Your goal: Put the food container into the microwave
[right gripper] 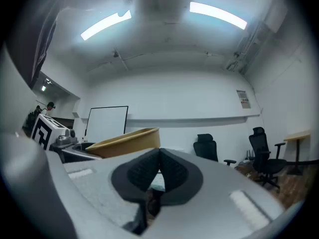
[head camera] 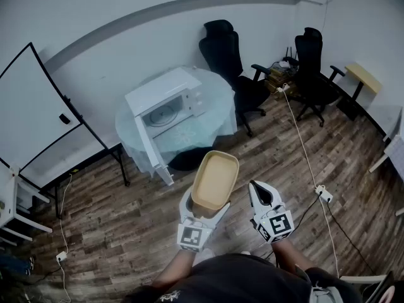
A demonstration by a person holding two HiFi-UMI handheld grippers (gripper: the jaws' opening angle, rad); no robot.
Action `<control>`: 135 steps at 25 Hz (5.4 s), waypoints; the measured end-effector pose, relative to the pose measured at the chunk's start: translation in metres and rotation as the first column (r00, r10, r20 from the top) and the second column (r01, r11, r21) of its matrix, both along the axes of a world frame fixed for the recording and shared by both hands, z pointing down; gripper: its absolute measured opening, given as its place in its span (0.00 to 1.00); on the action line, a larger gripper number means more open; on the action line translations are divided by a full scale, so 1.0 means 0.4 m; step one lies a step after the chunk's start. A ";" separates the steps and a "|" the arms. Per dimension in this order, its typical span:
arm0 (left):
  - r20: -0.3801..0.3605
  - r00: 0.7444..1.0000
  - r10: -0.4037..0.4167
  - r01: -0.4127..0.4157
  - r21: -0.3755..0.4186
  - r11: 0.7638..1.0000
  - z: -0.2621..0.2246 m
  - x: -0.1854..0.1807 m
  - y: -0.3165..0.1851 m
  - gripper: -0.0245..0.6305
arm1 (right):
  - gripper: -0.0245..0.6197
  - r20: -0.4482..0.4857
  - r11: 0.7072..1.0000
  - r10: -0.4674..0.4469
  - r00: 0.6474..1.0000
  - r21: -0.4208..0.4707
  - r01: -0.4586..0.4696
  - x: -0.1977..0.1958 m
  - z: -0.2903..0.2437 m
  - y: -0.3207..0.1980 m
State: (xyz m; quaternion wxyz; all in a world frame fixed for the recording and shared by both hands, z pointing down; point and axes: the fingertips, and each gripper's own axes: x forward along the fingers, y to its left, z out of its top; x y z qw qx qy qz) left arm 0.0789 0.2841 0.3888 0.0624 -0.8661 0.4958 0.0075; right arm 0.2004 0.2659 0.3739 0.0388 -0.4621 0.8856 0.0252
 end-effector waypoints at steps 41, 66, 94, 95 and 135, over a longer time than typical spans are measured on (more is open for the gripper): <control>-0.044 0.997 0.059 -0.058 0.024 0.998 -0.001 -0.150 -0.082 0.83 | 0.04 0.055 0.992 0.057 0.997 -0.112 -0.050 -0.151 0.086 -0.082; -0.047 0.990 -0.133 0.133 -0.006 0.991 -0.028 0.097 -0.341 0.83 | 0.04 0.131 0.991 -0.094 0.987 -0.084 0.106 0.097 0.068 -0.379; -0.063 0.970 -0.235 0.233 -0.035 0.972 0.028 -0.219 -0.692 0.83 | 0.04 0.067 0.962 -0.262 0.963 -0.061 0.266 -0.275 0.041 -0.730; -0.062 0.969 -0.237 0.235 -0.037 0.971 0.030 -0.233 -0.701 0.83 | 0.04 0.065 0.960 -0.269 0.961 -0.060 0.273 -0.294 0.038 -0.738; -0.039 0.755 -0.655 0.642 -0.158 0.750 0.130 -0.410 -1.055 0.83 | 0.04 0.060 0.744 -0.658 0.750 -0.097 0.661 -0.513 0.108 -1.209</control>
